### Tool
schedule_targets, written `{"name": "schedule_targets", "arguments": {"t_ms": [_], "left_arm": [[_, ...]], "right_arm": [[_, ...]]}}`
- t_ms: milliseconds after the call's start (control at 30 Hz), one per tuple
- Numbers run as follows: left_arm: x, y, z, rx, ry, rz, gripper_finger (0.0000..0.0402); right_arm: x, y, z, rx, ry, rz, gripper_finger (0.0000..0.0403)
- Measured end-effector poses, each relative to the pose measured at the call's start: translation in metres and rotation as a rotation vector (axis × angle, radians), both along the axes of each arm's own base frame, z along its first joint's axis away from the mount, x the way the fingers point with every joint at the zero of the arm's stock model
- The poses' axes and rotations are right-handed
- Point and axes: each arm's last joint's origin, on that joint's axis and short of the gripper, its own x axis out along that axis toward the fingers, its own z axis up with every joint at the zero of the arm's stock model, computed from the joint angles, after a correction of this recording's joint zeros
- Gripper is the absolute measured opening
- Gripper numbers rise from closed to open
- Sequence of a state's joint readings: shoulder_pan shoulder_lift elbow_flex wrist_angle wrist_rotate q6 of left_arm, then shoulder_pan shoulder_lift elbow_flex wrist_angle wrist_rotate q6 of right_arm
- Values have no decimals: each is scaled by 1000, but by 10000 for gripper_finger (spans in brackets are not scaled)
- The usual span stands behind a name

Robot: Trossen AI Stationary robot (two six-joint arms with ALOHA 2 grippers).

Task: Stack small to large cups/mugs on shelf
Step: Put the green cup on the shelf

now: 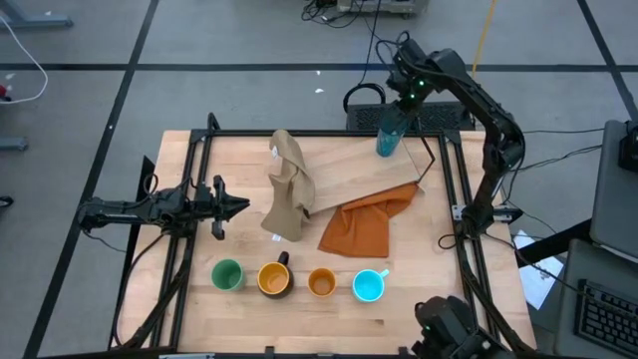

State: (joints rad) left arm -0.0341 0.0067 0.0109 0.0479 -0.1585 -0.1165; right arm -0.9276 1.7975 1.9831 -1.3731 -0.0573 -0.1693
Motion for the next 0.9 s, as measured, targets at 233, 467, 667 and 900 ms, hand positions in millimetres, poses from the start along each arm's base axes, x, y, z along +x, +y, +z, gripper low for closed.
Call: {"name": "schedule_targets", "arguments": {"t_ms": [233,467,667,900], "left_arm": [[0,0,0,0,-1,0,47],[0,0,0,-7,-7,3,47],[0,0,0,-24,-9,2,47],[0,0,1,-24,-10,1,47]], "right_arm": [[-12,23,32,-86,-77,-11,142],[-29,85,92,-261,-331,111,142],[-54,157,143,-421,-615,302,142],[-73,215,163,-387,-806,450,141]]}}
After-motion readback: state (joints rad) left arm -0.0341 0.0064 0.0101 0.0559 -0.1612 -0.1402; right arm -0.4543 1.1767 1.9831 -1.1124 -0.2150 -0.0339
